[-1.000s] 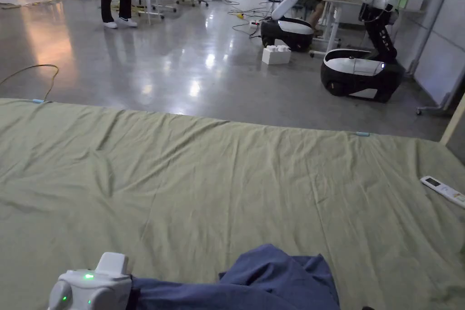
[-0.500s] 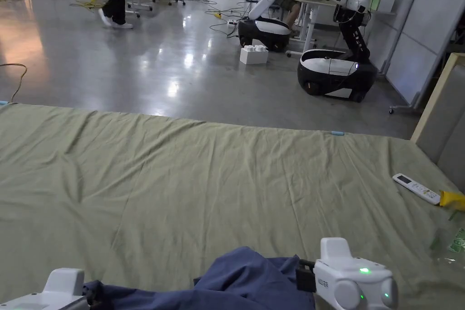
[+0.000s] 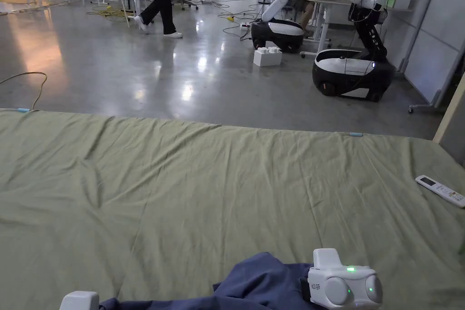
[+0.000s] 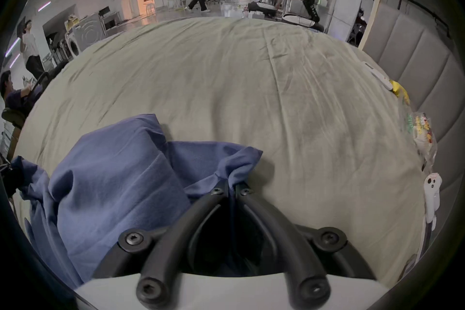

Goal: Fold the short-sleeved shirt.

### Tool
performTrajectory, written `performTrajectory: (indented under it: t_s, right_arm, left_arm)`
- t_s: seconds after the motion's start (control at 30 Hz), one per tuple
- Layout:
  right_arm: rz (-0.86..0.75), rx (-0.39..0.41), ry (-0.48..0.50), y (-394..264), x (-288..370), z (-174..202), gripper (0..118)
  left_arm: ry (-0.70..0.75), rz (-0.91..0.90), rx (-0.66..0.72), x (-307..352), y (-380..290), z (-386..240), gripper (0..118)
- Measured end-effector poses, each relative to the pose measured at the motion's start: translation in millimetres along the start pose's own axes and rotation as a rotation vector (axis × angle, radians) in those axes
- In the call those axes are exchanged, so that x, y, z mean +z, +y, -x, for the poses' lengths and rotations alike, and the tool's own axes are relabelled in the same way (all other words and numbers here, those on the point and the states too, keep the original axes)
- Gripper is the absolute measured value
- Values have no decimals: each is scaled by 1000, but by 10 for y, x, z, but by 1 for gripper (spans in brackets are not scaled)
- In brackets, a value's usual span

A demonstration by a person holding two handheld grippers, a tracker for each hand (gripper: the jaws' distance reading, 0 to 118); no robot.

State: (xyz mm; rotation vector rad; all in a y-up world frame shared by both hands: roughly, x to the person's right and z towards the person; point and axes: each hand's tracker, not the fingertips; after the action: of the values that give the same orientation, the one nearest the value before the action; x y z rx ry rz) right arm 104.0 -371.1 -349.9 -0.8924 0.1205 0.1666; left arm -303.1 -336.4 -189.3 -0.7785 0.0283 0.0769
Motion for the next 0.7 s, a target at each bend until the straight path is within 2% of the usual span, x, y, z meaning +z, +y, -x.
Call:
performTrajectory:
  t_s: [0.13,0.2,0.23,0.4,0.57,0.6,0.63,0.7]
  right_arm:
    - [-142,38,-42,-52,382,10,4]
    - [-204,3,-63,-65,652,-29,4]
    - [-239,-14,-43,-73,809,-71,4]
    - [-395,7,-79,-66,1592,-189,4]
    - [-547,-16,-117,7,2406,-315,4]
    - [-578,-8,-118,44,2513,-342,4]
    - [-612,12,-135,80,2694,-349,4]
    - [-690,46,-163,141,2996,-356,4]
  left_arm:
    - [3,-46,5,209,49,-73,4]
    - [11,-84,-4,320,107,-80,4]
    - [10,-103,-1,345,142,-12,4]
    - [33,-225,13,752,375,84,4]
    - [51,-355,-4,1321,681,220,4]
    - [53,-380,-6,1441,749,254,4]
    - [59,-392,3,1234,654,198,4]
    - [67,-434,5,1240,672,202,4]
